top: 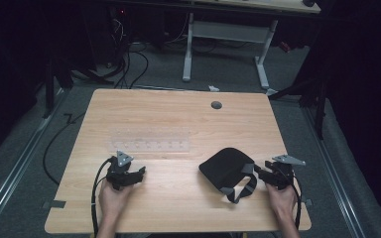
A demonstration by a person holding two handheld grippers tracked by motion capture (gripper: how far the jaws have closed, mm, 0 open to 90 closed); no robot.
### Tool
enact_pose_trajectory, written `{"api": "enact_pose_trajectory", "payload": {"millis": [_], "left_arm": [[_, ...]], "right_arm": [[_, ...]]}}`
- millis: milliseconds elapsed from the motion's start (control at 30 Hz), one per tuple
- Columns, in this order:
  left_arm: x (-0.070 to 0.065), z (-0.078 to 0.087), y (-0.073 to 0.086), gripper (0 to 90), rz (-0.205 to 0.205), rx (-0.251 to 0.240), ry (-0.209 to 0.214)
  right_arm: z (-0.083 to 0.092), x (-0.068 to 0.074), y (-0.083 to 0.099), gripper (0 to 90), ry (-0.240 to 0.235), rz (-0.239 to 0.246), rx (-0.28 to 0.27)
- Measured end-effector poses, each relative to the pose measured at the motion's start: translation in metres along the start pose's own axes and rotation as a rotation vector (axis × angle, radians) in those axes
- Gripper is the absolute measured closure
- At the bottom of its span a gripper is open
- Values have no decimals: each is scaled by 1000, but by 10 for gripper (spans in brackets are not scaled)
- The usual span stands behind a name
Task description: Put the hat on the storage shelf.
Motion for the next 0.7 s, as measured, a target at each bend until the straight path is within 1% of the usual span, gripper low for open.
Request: {"api": "enact_pose_trajectory", "payload": {"millis": [100, 133, 167, 233, 367, 533, 633, 700], "left_arm": [[0, 0, 0, 312, 0, 0, 0], [0, 0, 0, 312, 0, 0, 0], [0, 0, 0, 312, -1, 1, 0], [0, 0, 0, 312, 0, 0, 0], [0, 0, 0, 311, 0, 0, 0], [0, 0, 0, 312, 0, 0, 0], [0, 0, 0, 311, -1, 1, 0], [0, 0, 0, 311, 0, 0, 0]], "right_arm": [[6, 1, -2, 479, -23, -19, -15], [9, 3, -3, 479, -38, -21, -25], [11, 4, -3, 479, -45, -37, -28], [14, 5, -5, 480, -54, -35, -42], [23, 8, -7, 479, -66, -54, -60], [35, 9, -12, 473, -72, -46, -104], [42, 13, -16, 473, -79, -44, -122], [46, 17, -19, 467, -88, -30, -136]]}}
Point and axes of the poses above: each handheld gripper's, and its own axes: z roughly backward along the jaws, y roughly out of its underside, x roughly to its left, the point moved 10 cm from there along -z, roughly forward along the jaws, and after that the axes turned 1 degree about -y, right-handed, at the moved point
